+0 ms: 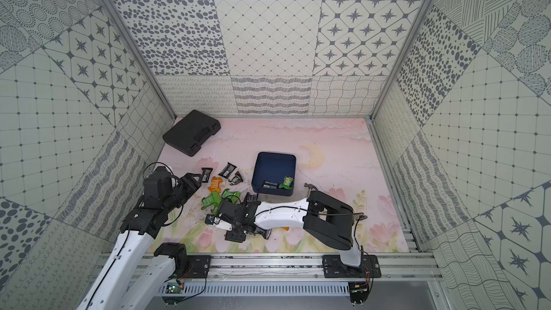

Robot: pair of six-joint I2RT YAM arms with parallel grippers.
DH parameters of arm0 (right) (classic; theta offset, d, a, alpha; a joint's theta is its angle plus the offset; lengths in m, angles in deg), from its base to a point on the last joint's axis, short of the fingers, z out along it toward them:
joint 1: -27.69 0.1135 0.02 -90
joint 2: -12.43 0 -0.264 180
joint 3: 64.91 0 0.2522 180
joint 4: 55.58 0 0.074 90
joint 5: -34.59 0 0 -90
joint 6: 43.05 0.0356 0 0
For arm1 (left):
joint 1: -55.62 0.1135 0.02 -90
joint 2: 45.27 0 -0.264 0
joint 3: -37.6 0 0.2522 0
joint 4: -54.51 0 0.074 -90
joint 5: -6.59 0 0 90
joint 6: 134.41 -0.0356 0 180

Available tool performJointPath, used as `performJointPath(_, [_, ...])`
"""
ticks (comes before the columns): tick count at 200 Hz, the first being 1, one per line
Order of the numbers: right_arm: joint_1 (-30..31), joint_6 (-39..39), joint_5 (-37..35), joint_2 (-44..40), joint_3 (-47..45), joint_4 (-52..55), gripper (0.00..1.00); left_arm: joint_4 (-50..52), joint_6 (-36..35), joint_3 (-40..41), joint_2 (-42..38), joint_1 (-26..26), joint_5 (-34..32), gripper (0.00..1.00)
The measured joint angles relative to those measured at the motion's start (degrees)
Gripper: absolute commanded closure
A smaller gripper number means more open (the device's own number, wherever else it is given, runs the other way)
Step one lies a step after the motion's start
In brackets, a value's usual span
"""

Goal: Take the cookies out of the storage box
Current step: Place the cookie at the center of the board, then pick up the cookie from the storage box.

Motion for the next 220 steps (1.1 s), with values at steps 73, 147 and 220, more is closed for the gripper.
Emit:
performJointPath(73, [-11.58,15.69,-3.54,-19.91,-5.33,-6.08,0.36,-5.55,-6.23,-4.7,6.23,-2.08,8.66,0.32])
performJointPath(147, [-29.11,34.32,-6.1,-29.27,-13.27,0.26,0.37,-7.21,-18.05,-14.88,18.1,-19.19,9.18,0.32])
performJointPath(220, [-41.4,45.83,-5.03,-34.42,-18.84,8.66,0.4,-6.03,-21.49,-27.36,39.93,-39.67,3.63,0.32])
